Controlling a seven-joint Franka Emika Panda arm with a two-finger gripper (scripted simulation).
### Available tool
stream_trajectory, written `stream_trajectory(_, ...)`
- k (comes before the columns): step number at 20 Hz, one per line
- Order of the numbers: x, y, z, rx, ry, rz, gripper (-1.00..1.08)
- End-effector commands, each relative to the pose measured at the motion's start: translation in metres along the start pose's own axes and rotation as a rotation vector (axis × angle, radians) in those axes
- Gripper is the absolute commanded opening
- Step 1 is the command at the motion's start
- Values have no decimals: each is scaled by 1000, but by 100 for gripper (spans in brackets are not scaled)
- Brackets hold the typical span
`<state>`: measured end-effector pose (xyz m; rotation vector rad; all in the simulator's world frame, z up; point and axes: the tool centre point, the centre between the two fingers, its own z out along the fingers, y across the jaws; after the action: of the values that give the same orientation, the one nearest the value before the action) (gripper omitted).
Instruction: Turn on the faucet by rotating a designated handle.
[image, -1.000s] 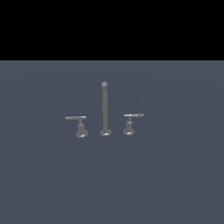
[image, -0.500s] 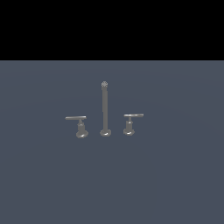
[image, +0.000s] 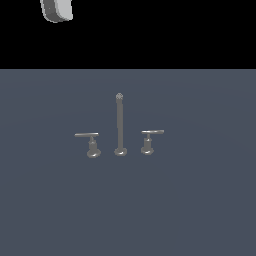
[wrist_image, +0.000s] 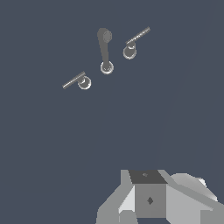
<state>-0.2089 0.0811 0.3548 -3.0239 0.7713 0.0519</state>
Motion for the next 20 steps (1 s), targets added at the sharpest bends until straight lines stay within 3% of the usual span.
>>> stream_trajectory(1, 3, -12, 14, 2, 2, 53, -100)
stream_trajectory(20, 42, -91, 111, 12, 11, 409, -100)
